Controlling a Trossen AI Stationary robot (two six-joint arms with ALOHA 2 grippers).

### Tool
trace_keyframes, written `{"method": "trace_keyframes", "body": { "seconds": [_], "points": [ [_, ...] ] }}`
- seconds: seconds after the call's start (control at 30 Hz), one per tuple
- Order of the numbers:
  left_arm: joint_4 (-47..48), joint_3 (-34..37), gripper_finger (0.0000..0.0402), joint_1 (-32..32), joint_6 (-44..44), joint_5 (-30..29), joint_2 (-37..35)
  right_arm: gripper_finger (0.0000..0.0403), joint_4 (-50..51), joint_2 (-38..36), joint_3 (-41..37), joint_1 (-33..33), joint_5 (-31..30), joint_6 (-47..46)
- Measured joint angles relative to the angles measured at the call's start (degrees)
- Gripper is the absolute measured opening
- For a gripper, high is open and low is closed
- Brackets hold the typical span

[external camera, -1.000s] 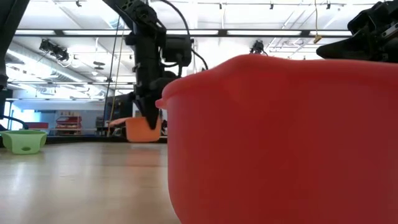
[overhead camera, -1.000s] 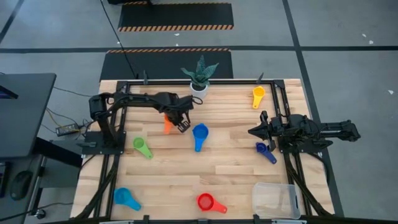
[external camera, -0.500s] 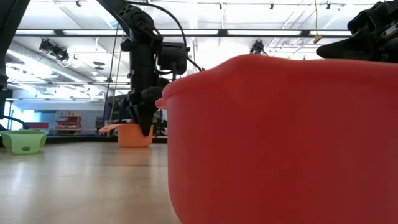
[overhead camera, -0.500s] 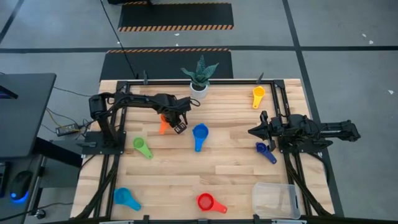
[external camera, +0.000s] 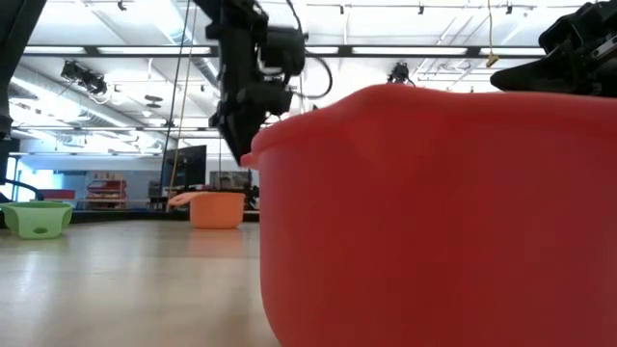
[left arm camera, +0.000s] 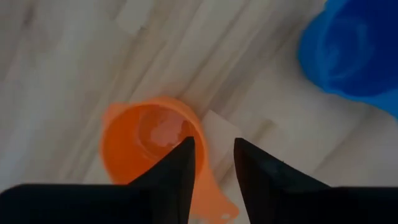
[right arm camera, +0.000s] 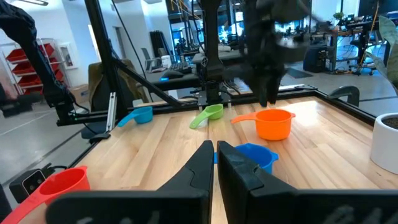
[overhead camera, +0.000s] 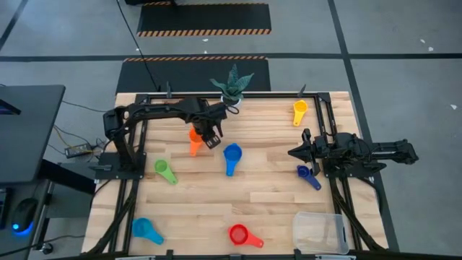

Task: Nest measuring cups in basket
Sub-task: Stack the top light blue measuring cup on top of the orange measuring cup

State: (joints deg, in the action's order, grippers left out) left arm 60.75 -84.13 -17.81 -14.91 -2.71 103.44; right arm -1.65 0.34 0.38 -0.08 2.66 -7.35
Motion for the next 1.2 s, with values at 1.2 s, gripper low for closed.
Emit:
{"method": "trace_keyframes", "body": {
  "seconds": [1.2],
  "points": [
    [23.59,-48.88,0.0119,13.89,-9.08,-16.19,-4.31,0.0027,-9.82,0.01,0.08,0.01,0.64,-13.55]
  ]
}}
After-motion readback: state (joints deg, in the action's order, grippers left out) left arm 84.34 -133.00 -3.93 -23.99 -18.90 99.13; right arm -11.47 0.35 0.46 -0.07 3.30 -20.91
